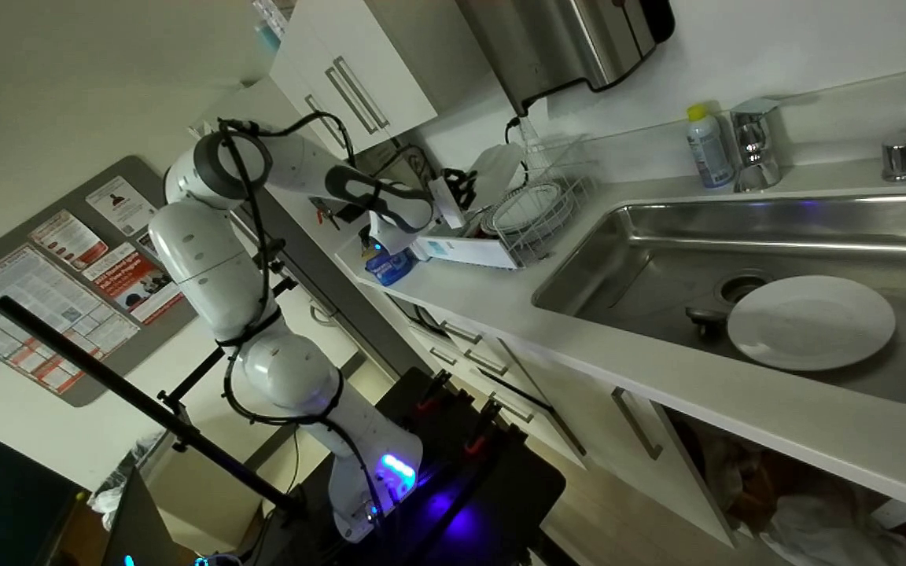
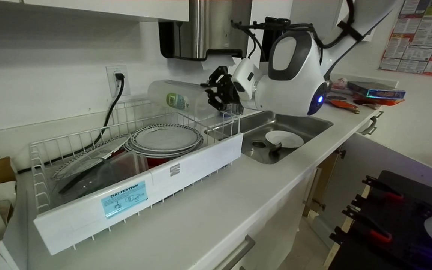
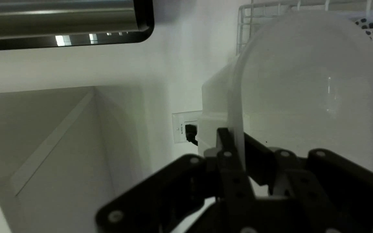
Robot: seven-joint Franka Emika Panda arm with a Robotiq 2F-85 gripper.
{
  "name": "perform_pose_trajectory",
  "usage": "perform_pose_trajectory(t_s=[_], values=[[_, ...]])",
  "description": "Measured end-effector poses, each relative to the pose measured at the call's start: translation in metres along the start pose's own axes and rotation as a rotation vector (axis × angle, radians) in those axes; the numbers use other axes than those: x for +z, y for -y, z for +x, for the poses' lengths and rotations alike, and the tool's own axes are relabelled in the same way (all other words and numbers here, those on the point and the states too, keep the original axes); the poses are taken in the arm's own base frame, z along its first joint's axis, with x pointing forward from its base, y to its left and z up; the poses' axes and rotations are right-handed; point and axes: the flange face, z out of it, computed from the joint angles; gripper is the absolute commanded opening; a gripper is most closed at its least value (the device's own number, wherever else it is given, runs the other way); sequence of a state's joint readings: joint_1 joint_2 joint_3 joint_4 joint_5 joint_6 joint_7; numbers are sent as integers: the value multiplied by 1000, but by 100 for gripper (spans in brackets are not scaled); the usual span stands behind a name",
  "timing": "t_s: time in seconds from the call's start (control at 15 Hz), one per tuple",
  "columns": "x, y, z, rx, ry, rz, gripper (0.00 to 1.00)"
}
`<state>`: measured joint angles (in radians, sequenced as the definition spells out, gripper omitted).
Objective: Put the container in the sink on the dish rack
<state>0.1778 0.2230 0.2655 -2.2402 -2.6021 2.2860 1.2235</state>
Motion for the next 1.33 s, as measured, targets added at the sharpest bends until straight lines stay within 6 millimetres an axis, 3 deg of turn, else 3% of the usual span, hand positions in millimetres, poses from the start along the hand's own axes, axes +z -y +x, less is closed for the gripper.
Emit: perform_pose_trajectory(t_s=[0.87, 0.93, 1.07, 1.33], values=[[73, 69, 11, 155, 135, 105, 2], [77, 73, 14, 168, 144, 110, 33], [84, 78, 18, 190, 158, 118, 40], [89, 77, 28, 228, 178, 125, 70]])
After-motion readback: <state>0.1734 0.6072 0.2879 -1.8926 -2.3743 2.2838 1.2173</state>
